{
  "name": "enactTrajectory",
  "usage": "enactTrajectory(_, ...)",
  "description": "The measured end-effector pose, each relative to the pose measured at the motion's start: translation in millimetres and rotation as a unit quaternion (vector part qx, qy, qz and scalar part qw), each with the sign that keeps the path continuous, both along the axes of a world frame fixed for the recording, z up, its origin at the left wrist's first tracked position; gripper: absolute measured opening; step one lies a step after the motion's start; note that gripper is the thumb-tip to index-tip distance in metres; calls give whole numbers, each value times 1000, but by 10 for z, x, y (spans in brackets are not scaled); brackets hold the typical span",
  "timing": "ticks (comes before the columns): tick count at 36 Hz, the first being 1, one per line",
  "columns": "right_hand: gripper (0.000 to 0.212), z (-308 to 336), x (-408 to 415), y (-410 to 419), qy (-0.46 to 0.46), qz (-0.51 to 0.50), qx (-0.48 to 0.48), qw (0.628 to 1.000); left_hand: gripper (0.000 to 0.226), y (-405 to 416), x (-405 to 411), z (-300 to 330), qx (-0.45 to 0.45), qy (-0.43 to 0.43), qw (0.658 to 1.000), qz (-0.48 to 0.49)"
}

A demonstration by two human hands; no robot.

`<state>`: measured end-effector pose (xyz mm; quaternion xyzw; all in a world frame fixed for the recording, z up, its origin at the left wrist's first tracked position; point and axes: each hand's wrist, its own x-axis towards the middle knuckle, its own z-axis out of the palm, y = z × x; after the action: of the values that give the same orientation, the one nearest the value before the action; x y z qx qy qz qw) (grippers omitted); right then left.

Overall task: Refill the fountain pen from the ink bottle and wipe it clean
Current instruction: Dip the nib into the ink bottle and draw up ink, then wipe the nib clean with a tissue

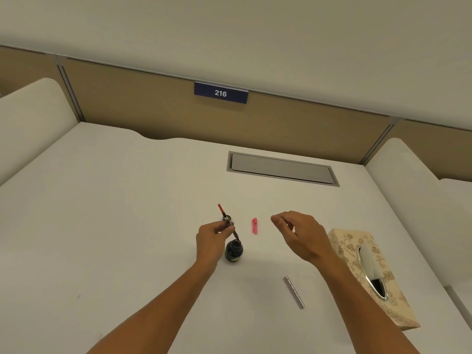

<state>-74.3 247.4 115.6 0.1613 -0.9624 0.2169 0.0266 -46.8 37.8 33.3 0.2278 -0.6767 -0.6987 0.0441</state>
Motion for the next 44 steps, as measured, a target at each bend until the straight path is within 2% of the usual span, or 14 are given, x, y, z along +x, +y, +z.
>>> enactTrajectory(8, 70, -41, 46, 199, -7, 3, -38, 999, 18, 80, 30, 105, 9, -6, 999, 43)
enactTrajectory(22, 78, -133, 128, 581, -27, -1, -65, 998, 15, 220, 134, 176, -41, -4, 997, 65)
enactTrajectory(27, 60, -155, 169, 719, -10, -13, -77, 997, 21, 275, 168, 244, -40, 9, 997, 67)
enactTrajectory(32, 23, -214, 132, 981, 38, -65, -97, 992, 26, 305, 161, 265, -42, 16, 996, 75)
enactTrajectory(34, 15, -275, 111, 1144, 57, -105, -101, 988, 28, 323, 160, 263, -31, 17, 996, 80)
enactTrajectory(40, 24, -438, 115, 1645, 40, -259, -92, 961, 23, 389, 168, 264, 22, 8, 994, 107)
enactTrajectory(44, 29, -492, 155, 1853, 7, -309, -51, 950, 19, 418, 185, 225, 44, -12, 991, 129)
